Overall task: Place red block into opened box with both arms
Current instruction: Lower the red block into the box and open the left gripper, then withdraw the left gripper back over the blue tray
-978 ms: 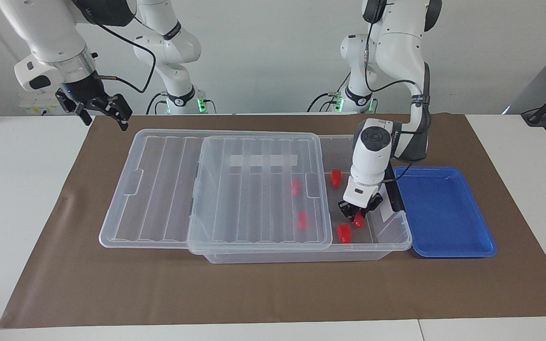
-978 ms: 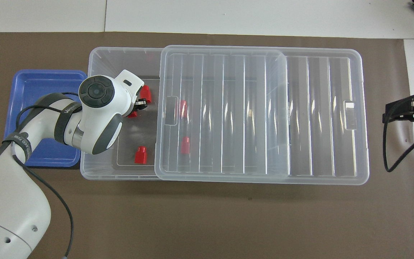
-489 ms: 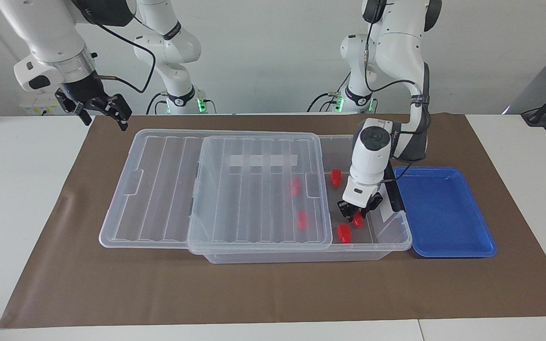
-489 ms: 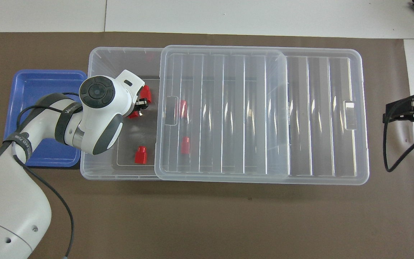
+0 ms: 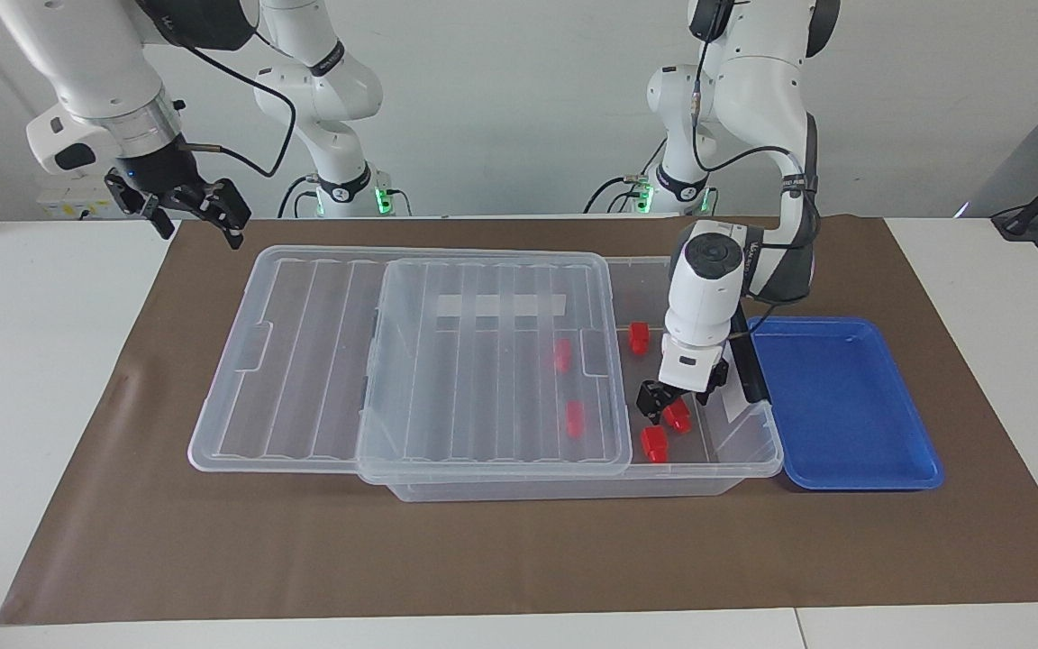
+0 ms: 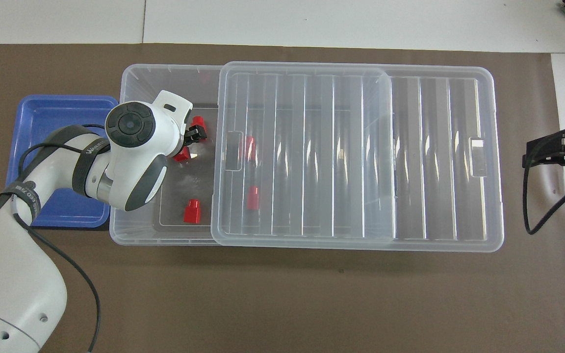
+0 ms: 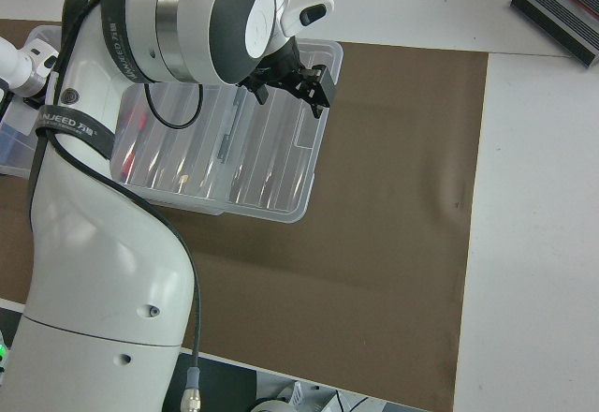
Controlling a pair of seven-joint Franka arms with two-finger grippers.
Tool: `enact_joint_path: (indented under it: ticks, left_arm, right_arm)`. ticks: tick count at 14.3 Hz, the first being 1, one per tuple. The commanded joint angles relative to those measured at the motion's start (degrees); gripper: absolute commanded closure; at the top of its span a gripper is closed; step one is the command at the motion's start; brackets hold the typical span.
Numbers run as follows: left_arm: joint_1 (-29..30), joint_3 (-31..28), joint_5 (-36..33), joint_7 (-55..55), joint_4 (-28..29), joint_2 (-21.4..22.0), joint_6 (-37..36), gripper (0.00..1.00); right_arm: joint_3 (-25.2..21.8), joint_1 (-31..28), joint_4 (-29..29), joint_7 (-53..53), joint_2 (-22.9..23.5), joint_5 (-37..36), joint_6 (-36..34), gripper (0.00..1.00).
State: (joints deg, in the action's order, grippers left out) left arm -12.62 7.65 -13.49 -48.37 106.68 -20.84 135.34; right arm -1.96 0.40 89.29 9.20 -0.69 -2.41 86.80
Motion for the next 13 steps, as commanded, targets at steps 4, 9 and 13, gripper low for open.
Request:
enact_joint_path:
  ticks: [4, 9, 13]
  left_arm:
    - [0.2, -0.4, 3.8, -9.1, 0.9, 6.9, -6.0, 0.0]
    - [0.3, -0.4, 5.9, -15.0, 0.2, 11.2, -8.9, 0.0]
    - [1.3, -1.0, 9.6, -14.3, -10.6, 12.1, -21.7, 0.0]
  right_arm:
    - [0.4, -1.2, -0.4, -2.1, 0.3, 1.7, 0.0, 0.0]
    - [0.4, -1.2, -0.4, -2.1, 0.3, 1.7, 0.0, 0.0]
    - [0.5, -0.9, -0.4, -2.0, 0.2, 1.7, -0.1, 0.0]
